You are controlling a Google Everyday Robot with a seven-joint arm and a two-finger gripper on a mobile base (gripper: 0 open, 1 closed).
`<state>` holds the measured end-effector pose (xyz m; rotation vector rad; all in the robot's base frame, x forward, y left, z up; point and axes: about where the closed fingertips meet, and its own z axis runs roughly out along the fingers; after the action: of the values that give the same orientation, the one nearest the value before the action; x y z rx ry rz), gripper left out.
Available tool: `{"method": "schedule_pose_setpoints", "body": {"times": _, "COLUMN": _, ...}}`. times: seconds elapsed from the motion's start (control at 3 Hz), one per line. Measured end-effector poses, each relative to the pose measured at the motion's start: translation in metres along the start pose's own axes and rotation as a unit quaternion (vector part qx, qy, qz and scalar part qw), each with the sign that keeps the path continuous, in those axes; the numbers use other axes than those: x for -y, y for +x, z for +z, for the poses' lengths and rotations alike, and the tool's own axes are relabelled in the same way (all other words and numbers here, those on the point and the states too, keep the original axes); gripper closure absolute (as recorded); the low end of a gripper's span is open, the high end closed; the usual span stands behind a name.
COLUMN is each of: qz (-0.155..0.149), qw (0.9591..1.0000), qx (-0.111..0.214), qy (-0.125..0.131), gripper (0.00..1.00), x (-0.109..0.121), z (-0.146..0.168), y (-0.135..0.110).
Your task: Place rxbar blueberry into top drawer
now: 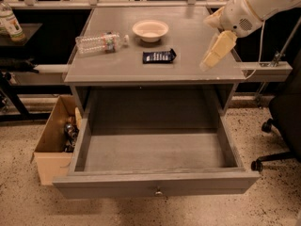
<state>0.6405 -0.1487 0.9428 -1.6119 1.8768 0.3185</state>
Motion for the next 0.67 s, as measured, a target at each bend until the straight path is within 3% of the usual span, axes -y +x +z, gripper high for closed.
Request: {"method": "schedule_pose_setpoints", "body": {"times": 0.67, "qz": 0.01, "qw": 0.9993, "qx": 0.033, "qy": -0.011, "gripper": 0.0, "x": 0.002, "z": 0.025, "y": -0.004}}
